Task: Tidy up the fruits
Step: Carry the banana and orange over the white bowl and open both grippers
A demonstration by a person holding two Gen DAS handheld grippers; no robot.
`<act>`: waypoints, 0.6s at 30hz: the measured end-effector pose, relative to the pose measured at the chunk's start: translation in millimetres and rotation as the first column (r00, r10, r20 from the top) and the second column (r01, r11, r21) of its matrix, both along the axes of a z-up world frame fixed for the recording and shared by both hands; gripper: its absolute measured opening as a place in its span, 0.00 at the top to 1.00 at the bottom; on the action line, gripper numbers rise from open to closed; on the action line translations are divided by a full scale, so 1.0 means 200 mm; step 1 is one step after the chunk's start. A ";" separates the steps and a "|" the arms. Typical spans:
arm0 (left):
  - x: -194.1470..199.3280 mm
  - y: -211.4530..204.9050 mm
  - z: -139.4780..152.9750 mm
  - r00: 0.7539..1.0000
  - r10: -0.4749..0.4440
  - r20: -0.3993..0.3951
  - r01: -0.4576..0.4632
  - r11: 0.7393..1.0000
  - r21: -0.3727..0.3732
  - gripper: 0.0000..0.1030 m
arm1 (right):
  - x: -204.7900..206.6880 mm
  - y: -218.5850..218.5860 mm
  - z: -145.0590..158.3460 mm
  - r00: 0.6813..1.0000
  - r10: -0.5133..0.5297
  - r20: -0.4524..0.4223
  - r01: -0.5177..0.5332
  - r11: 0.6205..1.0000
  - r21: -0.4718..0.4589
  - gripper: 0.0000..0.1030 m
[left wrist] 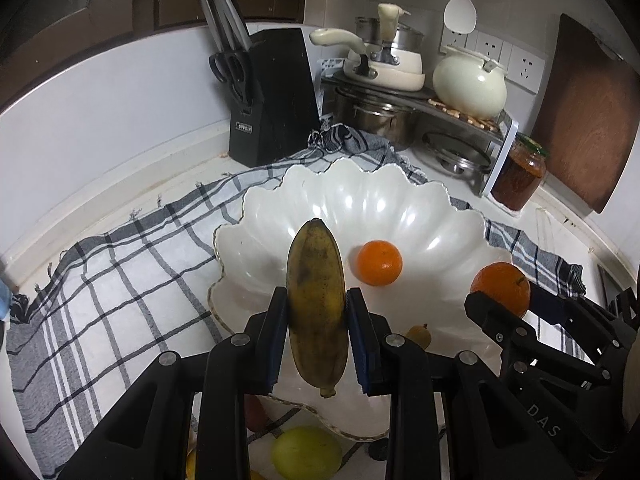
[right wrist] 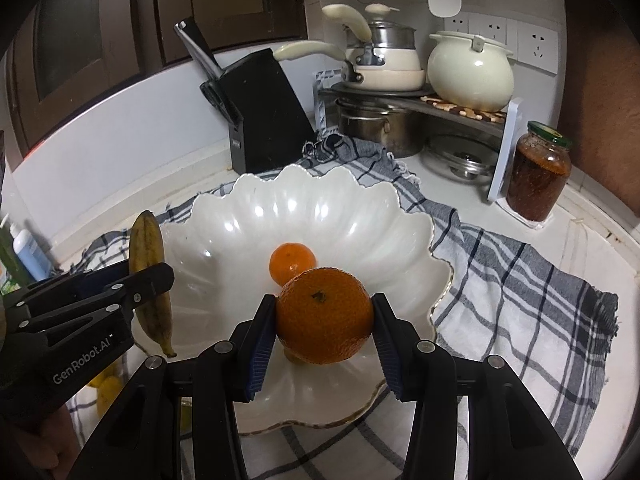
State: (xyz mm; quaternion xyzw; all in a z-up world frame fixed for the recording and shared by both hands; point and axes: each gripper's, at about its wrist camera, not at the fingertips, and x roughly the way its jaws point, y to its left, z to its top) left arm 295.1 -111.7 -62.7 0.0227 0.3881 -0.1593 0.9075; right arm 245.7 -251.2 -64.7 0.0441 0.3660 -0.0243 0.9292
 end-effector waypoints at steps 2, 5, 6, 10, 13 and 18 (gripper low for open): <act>0.00 0.00 -0.02 1.000 -0.002 -0.007 0.002 1.000 0.012 0.71 | 0.00 0.00 -0.01 1.000 0.005 -0.010 -0.005 1.000 0.005 0.53; 0.01 -0.01 -0.04 1.000 -0.002 -0.018 0.003 1.000 0.026 0.71 | 0.00 0.00 -0.02 1.000 -0.004 -0.016 0.004 1.000 0.005 0.53; 0.00 -0.01 -0.03 1.000 0.001 -0.011 -0.001 0.999 0.035 0.69 | -0.01 0.00 -0.01 1.000 -0.008 -0.015 0.008 1.000 0.005 0.52; -0.02 0.00 -0.01 1.000 0.013 0.007 -0.013 0.999 0.041 0.55 | -0.04 -0.01 0.03 0.999 -0.041 0.025 0.041 0.999 -0.011 0.28; -0.04 0.01 0.01 0.999 0.024 0.023 -0.025 0.998 0.050 0.47 | -0.07 -0.02 0.07 0.996 -0.064 0.063 0.066 0.998 -0.023 0.19; -0.08 0.06 0.06 0.996 0.070 0.057 -0.073 0.996 0.056 0.26 | -0.10 -0.02 0.13 0.992 -0.092 0.091 0.096 0.995 -0.041 0.12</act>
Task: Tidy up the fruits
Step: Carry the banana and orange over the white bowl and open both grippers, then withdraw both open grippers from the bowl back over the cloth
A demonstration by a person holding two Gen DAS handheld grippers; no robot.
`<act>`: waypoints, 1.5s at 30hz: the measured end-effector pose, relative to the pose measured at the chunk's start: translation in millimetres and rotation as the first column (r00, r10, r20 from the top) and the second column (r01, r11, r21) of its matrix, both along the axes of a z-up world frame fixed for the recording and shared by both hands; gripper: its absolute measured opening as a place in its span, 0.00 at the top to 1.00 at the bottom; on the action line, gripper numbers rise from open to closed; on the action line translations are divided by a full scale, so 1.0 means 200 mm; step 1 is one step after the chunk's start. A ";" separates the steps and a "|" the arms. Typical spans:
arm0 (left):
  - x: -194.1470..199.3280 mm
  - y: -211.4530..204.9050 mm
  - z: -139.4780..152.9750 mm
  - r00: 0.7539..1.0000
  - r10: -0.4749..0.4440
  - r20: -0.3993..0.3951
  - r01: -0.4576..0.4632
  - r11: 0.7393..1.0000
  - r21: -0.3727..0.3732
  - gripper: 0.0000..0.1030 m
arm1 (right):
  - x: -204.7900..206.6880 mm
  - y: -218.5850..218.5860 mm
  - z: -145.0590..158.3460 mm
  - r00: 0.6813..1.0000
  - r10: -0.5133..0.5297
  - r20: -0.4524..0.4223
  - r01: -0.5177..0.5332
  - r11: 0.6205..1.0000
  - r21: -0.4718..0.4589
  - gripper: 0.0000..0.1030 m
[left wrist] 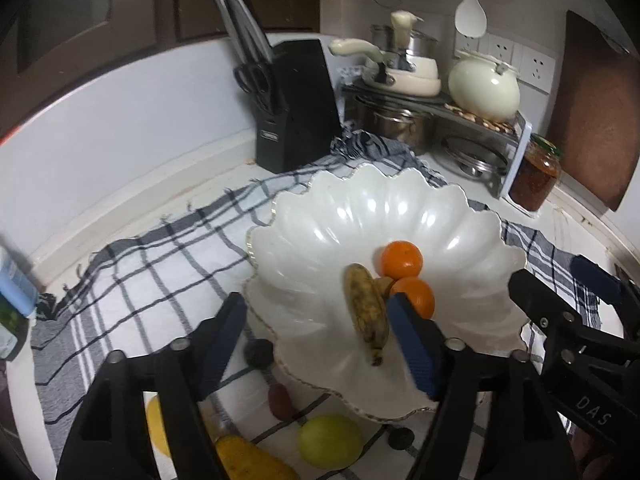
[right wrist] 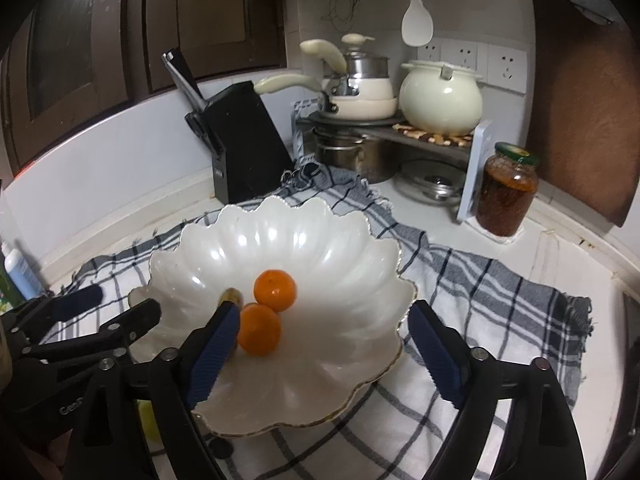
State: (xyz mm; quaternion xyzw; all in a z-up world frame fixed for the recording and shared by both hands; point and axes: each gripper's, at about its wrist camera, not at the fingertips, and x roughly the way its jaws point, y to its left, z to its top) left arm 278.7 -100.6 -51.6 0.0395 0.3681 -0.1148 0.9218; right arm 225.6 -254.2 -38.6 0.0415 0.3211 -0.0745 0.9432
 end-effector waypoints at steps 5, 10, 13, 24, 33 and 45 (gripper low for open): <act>-0.06 0.05 0.06 0.999 0.035 0.030 -0.035 0.999 0.013 0.16 | -0.04 0.01 0.05 1.000 -0.022 0.022 0.022 1.000 -0.010 0.05; -0.14 0.11 0.13 0.997 0.055 0.053 -0.055 0.998 0.000 0.12 | -0.11 0.05 0.12 0.999 -0.030 0.043 0.031 0.999 -0.024 0.05; -0.18 0.14 0.16 0.996 0.061 0.064 -0.061 0.998 -0.006 0.12 | -0.16 0.08 0.16 0.998 -0.028 0.060 0.030 0.999 -0.035 0.05; -0.35 0.26 0.23 0.992 0.087 0.087 -0.086 0.996 -0.018 0.12 | -0.31 0.21 0.25 0.995 -0.007 0.102 0.014 0.998 -0.062 0.05; -0.43 0.33 0.23 0.990 0.106 0.088 -0.104 0.994 -0.026 0.12 | -0.38 0.29 0.27 0.993 0.009 0.114 -0.001 0.997 -0.071 0.05; -0.48 0.37 0.16 0.991 0.117 0.067 -0.115 0.993 -0.032 0.12 | -0.42 0.32 0.21 0.995 0.018 0.100 -0.011 0.998 -0.065 0.05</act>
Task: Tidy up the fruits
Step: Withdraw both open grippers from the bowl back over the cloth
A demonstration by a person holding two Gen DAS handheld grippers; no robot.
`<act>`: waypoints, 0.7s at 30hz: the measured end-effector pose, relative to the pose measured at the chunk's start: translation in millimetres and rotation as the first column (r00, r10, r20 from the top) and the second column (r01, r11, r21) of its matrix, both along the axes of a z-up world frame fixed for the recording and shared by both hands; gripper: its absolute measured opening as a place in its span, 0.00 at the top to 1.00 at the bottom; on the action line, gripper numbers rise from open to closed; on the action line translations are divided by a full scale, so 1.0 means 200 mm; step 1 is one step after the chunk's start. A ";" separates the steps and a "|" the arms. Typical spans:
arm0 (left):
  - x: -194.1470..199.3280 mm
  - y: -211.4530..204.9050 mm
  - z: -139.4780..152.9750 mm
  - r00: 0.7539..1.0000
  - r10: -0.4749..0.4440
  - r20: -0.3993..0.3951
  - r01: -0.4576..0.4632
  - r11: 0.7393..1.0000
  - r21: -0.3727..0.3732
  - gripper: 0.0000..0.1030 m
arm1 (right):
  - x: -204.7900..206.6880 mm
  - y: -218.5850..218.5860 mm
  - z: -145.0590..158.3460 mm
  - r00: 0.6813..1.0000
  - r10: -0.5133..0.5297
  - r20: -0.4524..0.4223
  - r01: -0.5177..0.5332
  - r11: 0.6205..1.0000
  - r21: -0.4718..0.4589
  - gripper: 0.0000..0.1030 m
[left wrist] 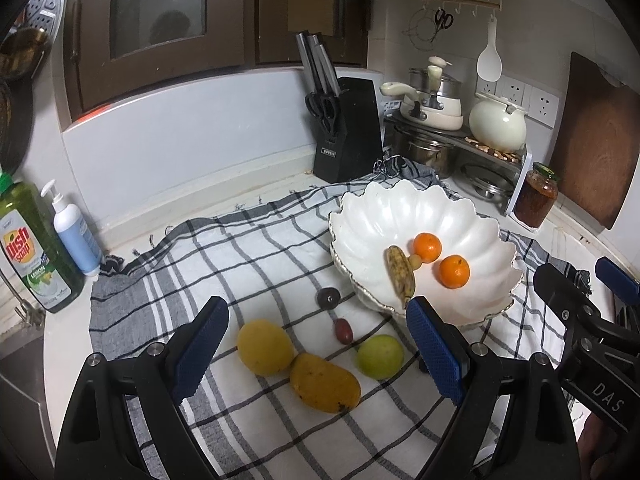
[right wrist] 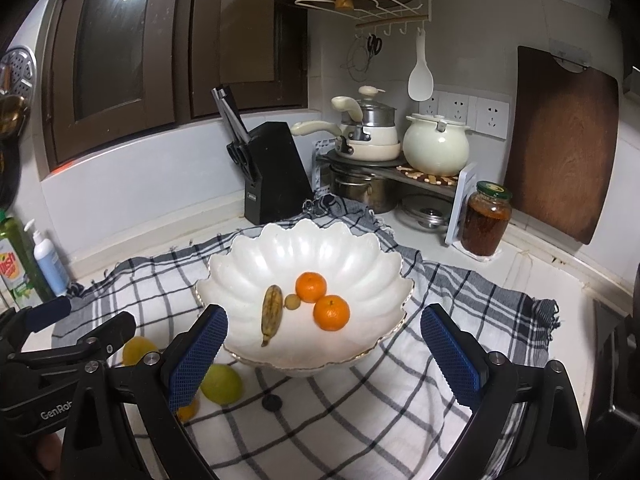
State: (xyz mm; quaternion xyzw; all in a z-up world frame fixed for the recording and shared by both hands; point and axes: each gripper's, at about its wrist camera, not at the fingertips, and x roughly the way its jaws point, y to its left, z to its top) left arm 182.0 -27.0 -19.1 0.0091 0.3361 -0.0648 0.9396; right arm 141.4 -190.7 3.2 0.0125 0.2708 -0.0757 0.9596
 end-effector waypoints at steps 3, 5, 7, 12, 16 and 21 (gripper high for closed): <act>-0.01 0.01 -0.04 1.000 0.008 -0.013 -0.008 1.000 -0.003 0.12 | -0.01 0.01 -0.03 1.000 0.007 -0.007 -0.007 1.000 -0.003 0.05; -0.01 0.02 -0.07 1.000 0.013 -0.027 -0.013 1.000 -0.008 0.12 | -0.01 0.02 -0.05 1.000 0.011 -0.015 -0.011 1.000 -0.002 0.05; -0.01 0.02 -0.11 0.999 0.017 -0.040 -0.018 1.000 -0.012 0.12 | -0.01 0.02 -0.08 1.000 0.013 -0.026 -0.013 1.000 0.001 0.04; -0.01 0.01 -0.20 0.997 0.026 -0.069 -0.026 1.000 -0.009 0.12 | -0.01 0.02 -0.15 0.998 0.011 -0.055 -0.011 1.000 0.007 0.04; -0.01 0.00 -0.28 0.995 0.032 -0.098 -0.033 0.999 -0.005 0.12 | 0.00 0.00 -0.22 0.997 0.005 -0.081 -0.003 1.000 0.015 0.05; 0.01 -0.01 -0.36 0.992 0.038 -0.120 -0.038 0.999 0.004 0.12 | 0.02 -0.01 -0.30 0.994 0.002 -0.110 0.000 1.000 0.024 0.05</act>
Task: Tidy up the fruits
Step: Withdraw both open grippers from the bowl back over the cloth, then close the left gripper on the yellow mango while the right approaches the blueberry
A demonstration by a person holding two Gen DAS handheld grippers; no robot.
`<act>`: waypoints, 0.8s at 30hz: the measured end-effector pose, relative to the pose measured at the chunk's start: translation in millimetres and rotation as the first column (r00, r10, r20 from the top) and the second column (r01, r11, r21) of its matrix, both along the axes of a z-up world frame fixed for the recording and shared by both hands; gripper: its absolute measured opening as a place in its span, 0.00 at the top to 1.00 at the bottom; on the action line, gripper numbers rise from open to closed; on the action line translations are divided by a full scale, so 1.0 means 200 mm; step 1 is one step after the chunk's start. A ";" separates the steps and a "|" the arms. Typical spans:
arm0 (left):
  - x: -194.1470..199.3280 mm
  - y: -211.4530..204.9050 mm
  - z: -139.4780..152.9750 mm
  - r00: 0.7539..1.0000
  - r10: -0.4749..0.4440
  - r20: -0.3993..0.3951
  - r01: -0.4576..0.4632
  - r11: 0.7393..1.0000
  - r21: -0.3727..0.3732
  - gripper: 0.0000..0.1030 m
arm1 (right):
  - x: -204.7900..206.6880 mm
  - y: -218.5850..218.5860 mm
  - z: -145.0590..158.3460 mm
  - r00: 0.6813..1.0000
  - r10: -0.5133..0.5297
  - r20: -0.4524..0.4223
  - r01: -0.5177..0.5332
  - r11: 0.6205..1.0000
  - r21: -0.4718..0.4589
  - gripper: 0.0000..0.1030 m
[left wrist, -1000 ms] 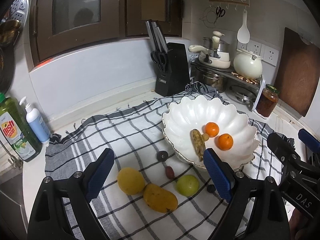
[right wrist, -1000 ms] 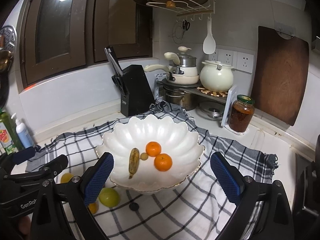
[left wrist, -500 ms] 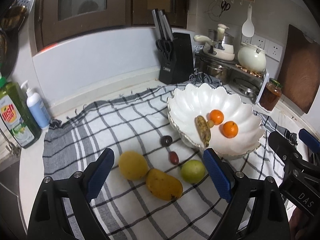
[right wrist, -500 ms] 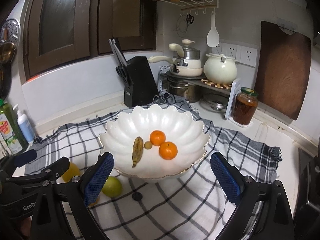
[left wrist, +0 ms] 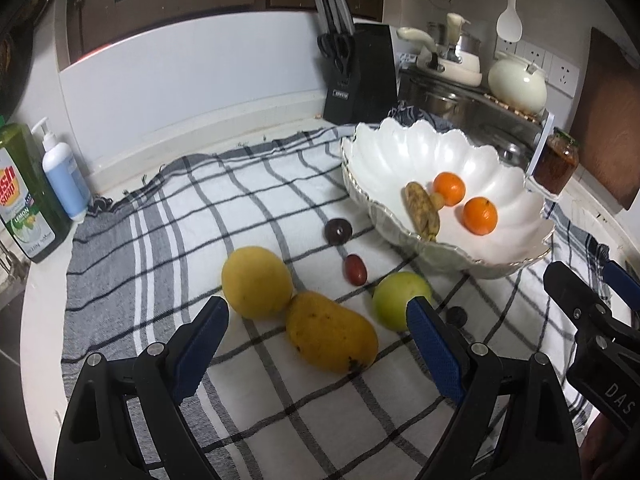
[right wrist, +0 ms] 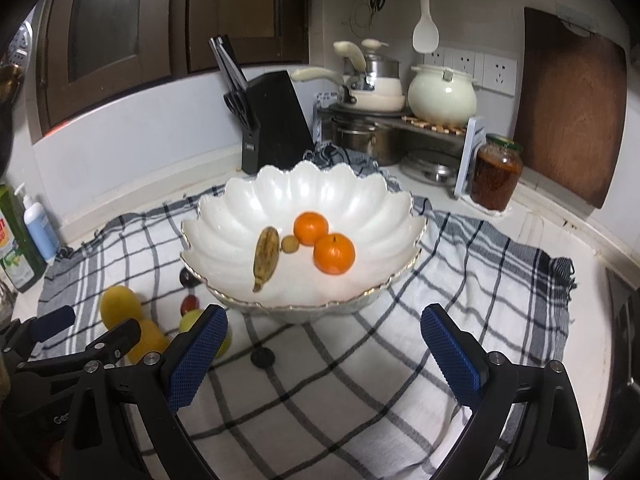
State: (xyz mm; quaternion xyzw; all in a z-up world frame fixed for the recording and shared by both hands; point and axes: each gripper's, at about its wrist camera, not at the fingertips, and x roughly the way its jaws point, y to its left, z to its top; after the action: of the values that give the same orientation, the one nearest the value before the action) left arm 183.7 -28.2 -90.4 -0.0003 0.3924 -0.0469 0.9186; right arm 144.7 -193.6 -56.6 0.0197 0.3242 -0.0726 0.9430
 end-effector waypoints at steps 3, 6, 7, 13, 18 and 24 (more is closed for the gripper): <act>0.01 0.00 -0.04 1.000 0.003 -0.014 -0.003 1.000 0.001 0.12 | 0.01 0.00 -0.04 1.000 0.001 -0.015 -0.001 1.000 0.004 0.05; 0.03 -0.01 -0.09 0.999 0.006 -0.033 -0.006 1.000 0.001 0.12 | 0.02 0.00 -0.07 1.000 0.000 -0.026 0.000 1.000 0.009 0.05; 0.04 -0.01 -0.11 0.999 0.007 -0.040 -0.007 1.000 0.001 0.12 | 0.02 0.00 -0.08 1.000 0.001 -0.031 0.000 1.000 0.011 0.05; 0.07 -0.02 -0.18 0.998 0.008 -0.065 -0.007 1.000 0.012 0.12 | 0.05 -0.01 -0.14 0.999 0.002 -0.054 -0.001 1.000 0.018 0.05; 0.10 -0.03 -0.23 0.996 0.004 -0.088 -0.003 1.000 0.018 0.15 | 0.08 -0.01 -0.19 0.997 0.008 -0.072 -0.006 1.000 0.029 0.05; 0.12 -0.04 -0.28 0.994 0.004 -0.111 -0.002 1.000 0.023 0.16 | 0.11 -0.02 -0.25 0.995 0.012 -0.095 -0.008 0.999 0.039 0.05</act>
State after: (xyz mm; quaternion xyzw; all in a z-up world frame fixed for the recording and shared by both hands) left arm 208.5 -36.2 -147.1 0.0068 0.4432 -0.0409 0.8954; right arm 166.5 -197.7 -107.0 0.0328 0.3702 -0.0623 0.9263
